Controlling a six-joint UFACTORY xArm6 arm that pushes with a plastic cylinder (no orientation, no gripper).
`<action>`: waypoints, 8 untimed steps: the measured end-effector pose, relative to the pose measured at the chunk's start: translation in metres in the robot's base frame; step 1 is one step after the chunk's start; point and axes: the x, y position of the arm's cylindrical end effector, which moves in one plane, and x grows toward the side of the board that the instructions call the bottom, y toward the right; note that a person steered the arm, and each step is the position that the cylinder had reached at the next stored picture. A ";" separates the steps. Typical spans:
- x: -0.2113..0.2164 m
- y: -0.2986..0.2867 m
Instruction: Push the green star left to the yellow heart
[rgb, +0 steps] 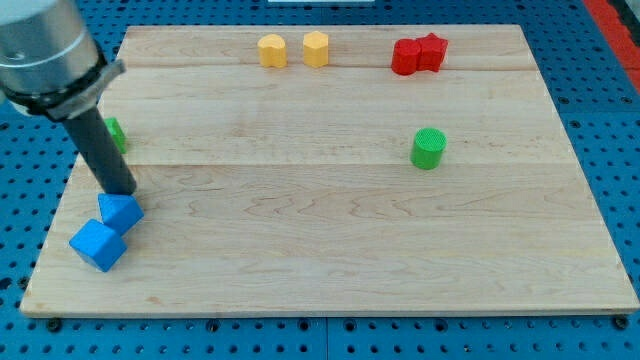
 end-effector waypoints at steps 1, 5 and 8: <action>-0.055 0.004; -0.127 -0.021; -0.187 -0.036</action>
